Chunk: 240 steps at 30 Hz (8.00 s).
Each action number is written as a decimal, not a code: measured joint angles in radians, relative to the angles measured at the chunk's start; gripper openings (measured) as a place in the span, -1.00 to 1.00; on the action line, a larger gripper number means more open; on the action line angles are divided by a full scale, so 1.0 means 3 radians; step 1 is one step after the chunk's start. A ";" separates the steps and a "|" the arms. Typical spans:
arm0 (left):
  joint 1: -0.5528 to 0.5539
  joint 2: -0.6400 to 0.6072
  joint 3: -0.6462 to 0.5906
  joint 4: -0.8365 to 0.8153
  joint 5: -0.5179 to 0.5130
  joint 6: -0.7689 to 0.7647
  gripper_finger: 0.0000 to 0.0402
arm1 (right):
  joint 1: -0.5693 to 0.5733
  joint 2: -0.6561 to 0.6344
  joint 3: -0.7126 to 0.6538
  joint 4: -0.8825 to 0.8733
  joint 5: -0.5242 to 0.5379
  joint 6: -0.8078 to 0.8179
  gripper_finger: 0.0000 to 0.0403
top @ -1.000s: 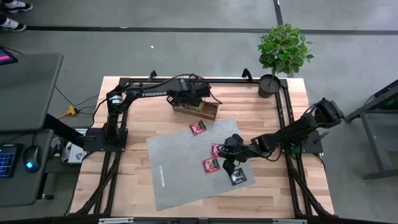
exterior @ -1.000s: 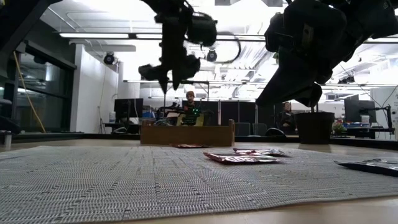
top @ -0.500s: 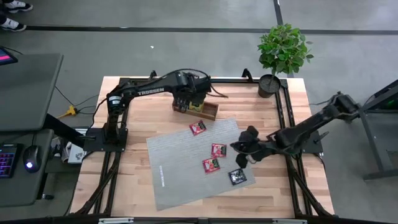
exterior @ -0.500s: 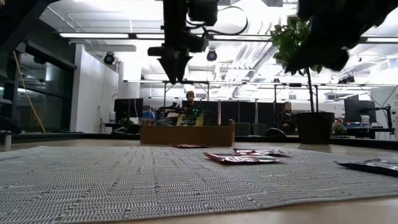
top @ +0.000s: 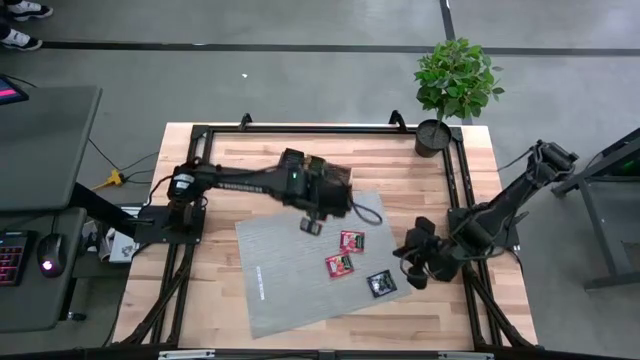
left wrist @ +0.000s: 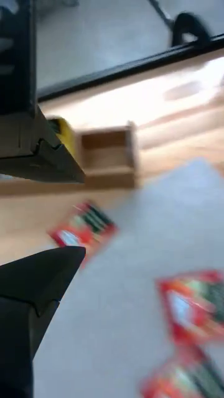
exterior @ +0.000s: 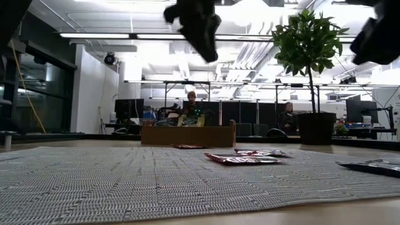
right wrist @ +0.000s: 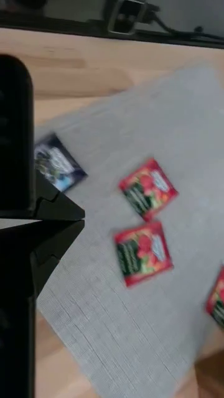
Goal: Pick & Place Tea
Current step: Put the purple tea bag into the left section of the wooden organizer
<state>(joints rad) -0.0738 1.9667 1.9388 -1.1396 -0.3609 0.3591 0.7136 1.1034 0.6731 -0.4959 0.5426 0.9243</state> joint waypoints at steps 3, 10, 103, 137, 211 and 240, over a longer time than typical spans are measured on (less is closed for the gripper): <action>-0.0204 0.0000 0.0000 0.0232 0.0011 -0.0260 -0.15 | 0.0147 0.0109 0.0000 0.0011 -0.0001 0.0069 -1.00; -0.0523 0.0006 -0.0344 0.1123 0.0072 -0.0889 -0.15 | 0.0354 0.0439 0.0000 0.0219 -0.0108 0.0158 -1.00; -0.0668 0.1308 -0.0709 0.3773 0.1424 0.0168 -1.00 | 0.0276 0.1030 -0.0003 0.0686 -0.1082 0.2075 0.03; -0.0460 0.1459 -0.0694 0.3483 0.1336 0.0407 -1.00 | 0.0039 0.1031 -0.0003 0.0561 -0.1243 0.3264 0.02; -0.0448 0.1460 -0.0704 0.3389 0.1405 0.0521 -1.00 | -0.0303 0.1323 0.0005 0.0795 -0.1356 0.3031 -0.73; -0.0453 0.1460 -0.0710 0.3389 0.1405 0.0531 -1.00 | -0.0283 0.1536 0.0007 0.0973 -0.1403 0.3064 -0.14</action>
<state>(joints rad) -0.2098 2.4046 1.7260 -0.1230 0.0605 0.5186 0.6288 1.5642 0.6751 -0.2041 0.1217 1.8435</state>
